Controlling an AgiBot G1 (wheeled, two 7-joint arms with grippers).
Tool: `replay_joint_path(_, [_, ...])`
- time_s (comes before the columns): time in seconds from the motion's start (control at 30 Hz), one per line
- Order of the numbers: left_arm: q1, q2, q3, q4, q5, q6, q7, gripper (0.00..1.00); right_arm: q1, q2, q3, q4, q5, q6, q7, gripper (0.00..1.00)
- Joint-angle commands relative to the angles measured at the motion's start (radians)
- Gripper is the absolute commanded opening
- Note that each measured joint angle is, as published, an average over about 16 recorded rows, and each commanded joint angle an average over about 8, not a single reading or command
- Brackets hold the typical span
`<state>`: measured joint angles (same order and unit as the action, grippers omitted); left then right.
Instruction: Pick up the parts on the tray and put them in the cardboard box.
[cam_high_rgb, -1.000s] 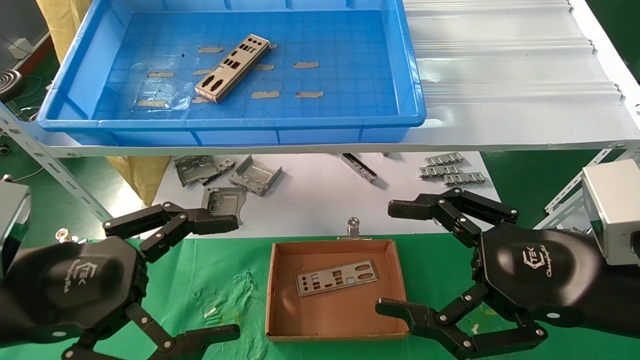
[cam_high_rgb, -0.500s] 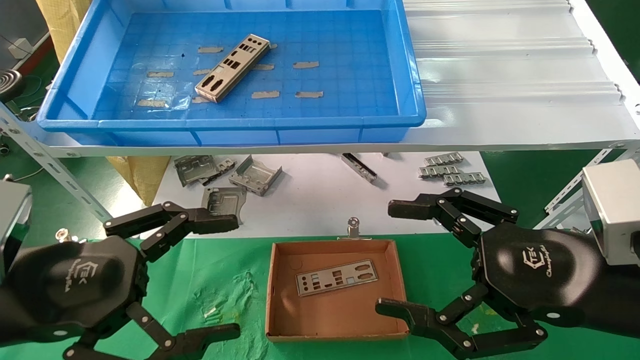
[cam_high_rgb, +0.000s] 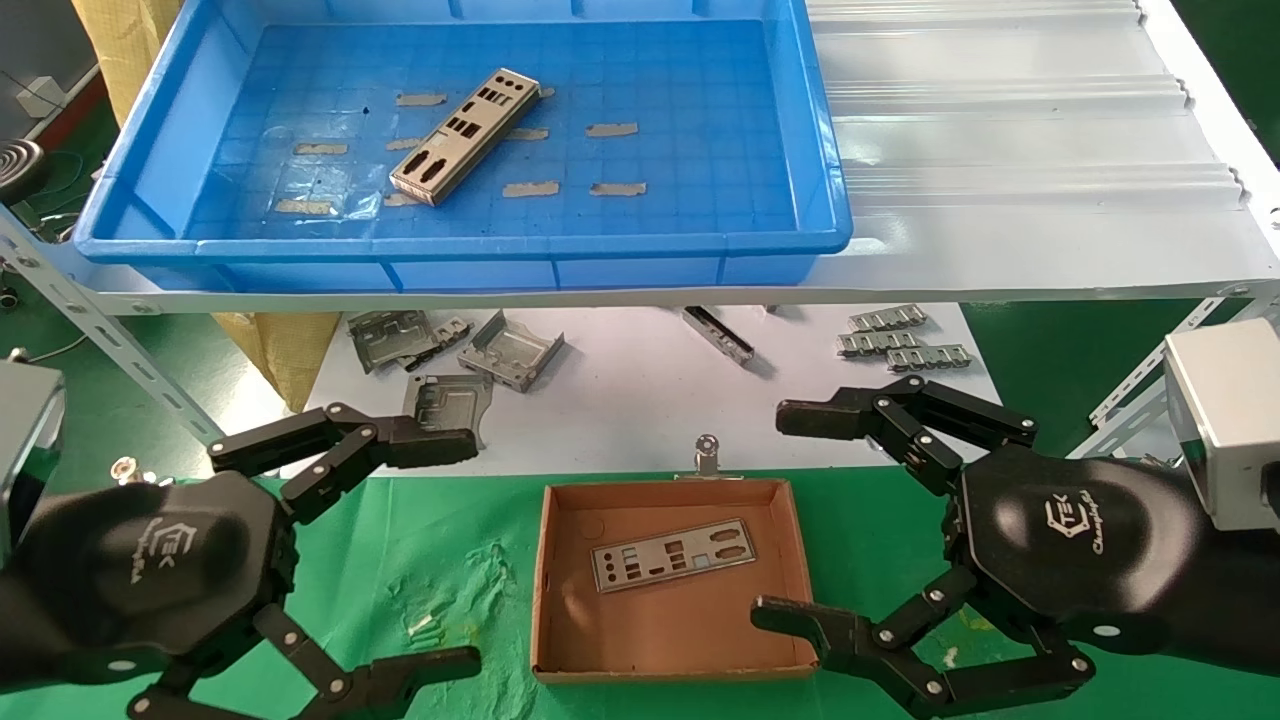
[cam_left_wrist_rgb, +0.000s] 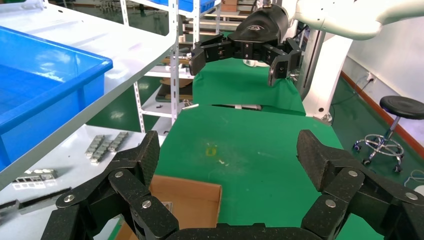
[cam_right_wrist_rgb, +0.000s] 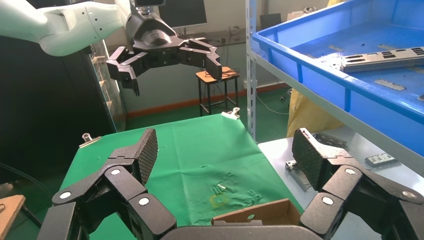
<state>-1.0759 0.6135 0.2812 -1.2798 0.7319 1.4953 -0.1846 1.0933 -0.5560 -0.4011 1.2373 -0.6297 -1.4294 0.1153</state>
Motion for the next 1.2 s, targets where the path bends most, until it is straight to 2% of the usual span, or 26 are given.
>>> replay_joint_path(0.03, [0.000,0.000,0.000,0.000,0.000,0.000,0.000,1.00,0.000,0.000,0.000,0.000,0.000,0.000,0.000,1.00])
replay_joint_path(1.2, [0.000,0.000,0.000,0.001,0.000,0.000,0.000,1.00,0.000,0.000,0.000,0.000,0.000,0.000,0.000,1.00])
